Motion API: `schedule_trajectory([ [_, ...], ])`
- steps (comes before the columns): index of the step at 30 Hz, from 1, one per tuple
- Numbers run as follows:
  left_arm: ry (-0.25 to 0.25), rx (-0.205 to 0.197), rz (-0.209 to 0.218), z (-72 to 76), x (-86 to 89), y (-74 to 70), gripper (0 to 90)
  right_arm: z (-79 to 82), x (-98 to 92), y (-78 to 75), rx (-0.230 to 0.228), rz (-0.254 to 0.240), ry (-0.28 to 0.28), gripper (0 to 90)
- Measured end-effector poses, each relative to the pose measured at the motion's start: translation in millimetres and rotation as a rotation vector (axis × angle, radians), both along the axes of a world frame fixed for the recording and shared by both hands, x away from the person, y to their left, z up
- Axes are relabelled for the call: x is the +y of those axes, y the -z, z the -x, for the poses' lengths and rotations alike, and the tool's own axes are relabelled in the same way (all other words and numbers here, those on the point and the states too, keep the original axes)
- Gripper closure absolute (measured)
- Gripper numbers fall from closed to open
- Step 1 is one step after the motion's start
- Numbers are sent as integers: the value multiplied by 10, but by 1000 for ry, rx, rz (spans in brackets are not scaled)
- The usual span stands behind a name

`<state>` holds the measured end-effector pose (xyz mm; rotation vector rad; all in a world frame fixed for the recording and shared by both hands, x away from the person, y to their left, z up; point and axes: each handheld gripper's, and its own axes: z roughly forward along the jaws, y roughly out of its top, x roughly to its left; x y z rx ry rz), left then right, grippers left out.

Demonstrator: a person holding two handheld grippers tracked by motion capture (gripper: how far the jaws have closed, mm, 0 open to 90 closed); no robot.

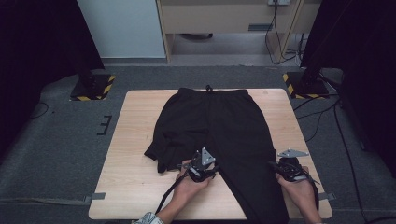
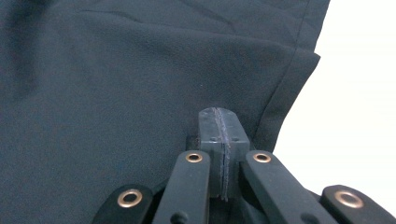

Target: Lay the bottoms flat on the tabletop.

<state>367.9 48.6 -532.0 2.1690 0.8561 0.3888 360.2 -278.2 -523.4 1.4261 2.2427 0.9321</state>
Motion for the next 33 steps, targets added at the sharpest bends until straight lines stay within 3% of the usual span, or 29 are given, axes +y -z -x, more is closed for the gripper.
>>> schedule_trajectory([
  [3,-17,-2,24,-42,-17,18,587,-1,9,3,-13,15,-6,900],
  [8,1,1,29,-71,-29,16,853,-6,20,1,-14,17,-6,900],
  [10,12,3,30,-68,-16,14,893,-10,17,-1,-27,30,-13,900],
  [19,30,18,40,19,91,-125,895,-8,-108,-123,-68,8,30,900],
  [22,28,20,32,18,93,-118,895,-10,-151,-126,-65,-9,37,900],
  [27,18,36,55,-52,58,-41,884,-17,-177,-111,-55,-10,52,900],
  [30,8,39,74,-71,12,-15,753,-51,-227,-100,-66,-14,92,900],
  [33,3,49,85,-92,-24,7,648,-102,-245,-58,-60,-20,98,900],
])
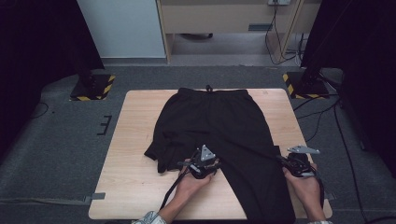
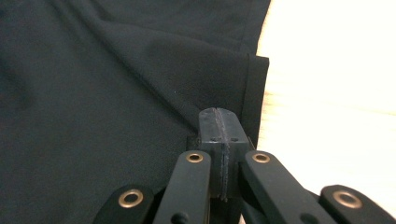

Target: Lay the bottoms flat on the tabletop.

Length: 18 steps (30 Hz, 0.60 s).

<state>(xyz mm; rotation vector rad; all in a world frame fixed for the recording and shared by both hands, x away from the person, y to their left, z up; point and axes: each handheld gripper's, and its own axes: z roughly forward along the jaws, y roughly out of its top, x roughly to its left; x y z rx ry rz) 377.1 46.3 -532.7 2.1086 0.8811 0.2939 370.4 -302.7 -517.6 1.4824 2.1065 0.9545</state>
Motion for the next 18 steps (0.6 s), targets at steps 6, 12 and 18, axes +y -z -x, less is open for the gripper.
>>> schedule_trajectory([
  [6,-18,12,16,-77,-56,14,603,2,14,-1,1,0,-15,900],
  [12,-20,11,3,-132,-95,16,844,13,16,-11,-2,-1,-19,900],
  [18,15,35,-8,-52,-16,-10,895,71,15,-44,3,-1,-25,900],
])
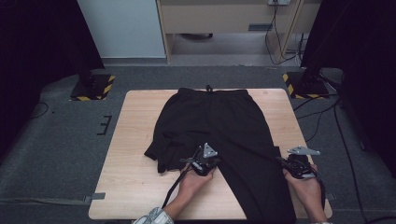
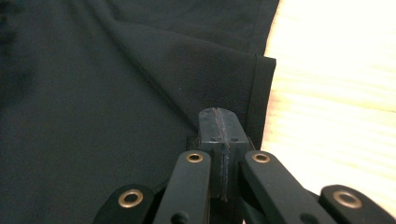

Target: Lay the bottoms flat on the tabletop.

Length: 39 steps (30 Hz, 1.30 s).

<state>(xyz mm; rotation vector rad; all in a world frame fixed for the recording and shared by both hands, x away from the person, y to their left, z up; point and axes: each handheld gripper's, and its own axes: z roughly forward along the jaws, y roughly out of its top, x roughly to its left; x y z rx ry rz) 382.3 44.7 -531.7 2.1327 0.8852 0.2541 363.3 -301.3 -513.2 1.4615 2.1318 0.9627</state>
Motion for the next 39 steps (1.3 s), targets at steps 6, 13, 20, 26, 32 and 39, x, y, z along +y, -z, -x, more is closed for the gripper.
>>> schedule_trajectory([
  [6,26,17,-42,115,137,-62,894,73,-2,-25,18,11,-22,900],
  [13,49,31,-63,211,248,-90,894,204,4,-25,33,12,-71,726],
  [20,29,59,-43,198,301,-82,894,-9,-89,2,-32,-11,42,546],
  [26,2,33,-12,238,336,-95,851,-122,-3,153,-7,54,19,544],
  [32,-47,-68,-20,347,532,-288,658,-136,-13,98,-41,55,47,490],
  [39,-172,-187,-40,358,1083,-510,444,-128,81,55,-86,43,38,307],
])
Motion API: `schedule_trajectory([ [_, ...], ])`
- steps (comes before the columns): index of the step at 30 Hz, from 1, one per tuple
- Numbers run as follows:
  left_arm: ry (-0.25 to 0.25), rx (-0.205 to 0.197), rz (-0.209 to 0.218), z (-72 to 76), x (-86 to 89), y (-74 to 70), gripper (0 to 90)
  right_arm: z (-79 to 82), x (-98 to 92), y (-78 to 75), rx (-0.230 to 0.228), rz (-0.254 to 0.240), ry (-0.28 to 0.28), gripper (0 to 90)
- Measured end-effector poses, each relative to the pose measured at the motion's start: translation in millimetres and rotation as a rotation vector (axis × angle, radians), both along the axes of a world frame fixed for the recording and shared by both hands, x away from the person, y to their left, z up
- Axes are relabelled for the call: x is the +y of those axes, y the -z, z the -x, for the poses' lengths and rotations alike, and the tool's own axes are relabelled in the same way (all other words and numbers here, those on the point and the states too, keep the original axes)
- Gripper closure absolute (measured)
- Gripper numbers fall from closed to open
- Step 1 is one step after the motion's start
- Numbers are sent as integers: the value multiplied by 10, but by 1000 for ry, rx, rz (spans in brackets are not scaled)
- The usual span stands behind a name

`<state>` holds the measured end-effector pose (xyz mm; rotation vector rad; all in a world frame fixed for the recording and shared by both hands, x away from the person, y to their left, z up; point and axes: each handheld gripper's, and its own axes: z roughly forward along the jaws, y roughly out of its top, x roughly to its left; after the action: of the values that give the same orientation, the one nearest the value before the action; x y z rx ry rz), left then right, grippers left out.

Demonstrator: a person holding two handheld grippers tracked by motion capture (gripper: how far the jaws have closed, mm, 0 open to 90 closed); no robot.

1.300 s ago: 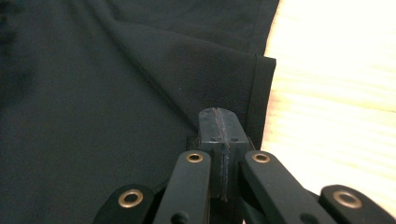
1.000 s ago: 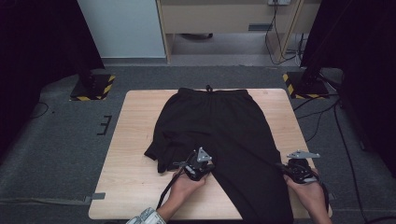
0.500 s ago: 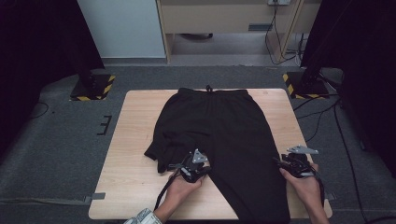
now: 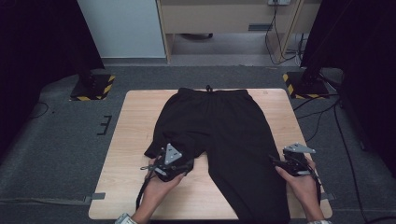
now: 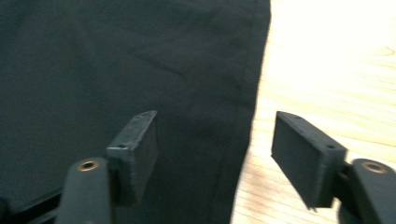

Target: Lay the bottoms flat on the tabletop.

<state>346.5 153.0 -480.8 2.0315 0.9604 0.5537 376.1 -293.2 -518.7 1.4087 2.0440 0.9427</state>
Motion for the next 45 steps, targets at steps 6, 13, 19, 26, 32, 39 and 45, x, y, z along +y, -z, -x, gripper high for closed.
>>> schedule_trajectory([
  [6,-88,-29,-24,-120,411,-9,338,43,7,-8,-17,-8,12,247],
  [13,-128,25,-30,-86,664,107,283,50,0,9,-17,-9,0,228],
  [19,-104,80,-30,-92,614,225,243,49,36,-26,-39,-17,-23,191],
  [26,-117,134,-81,-127,616,292,533,44,78,-66,-49,7,-32,241],
  [32,-160,179,-41,-92,804,278,817,7,95,-114,-66,-4,-8,272],
  [39,-154,145,-11,58,924,142,845,-67,236,-95,-66,62,-55,279],
  [45,-153,131,-17,126,974,101,841,-47,237,-101,-76,84,-62,281],
])
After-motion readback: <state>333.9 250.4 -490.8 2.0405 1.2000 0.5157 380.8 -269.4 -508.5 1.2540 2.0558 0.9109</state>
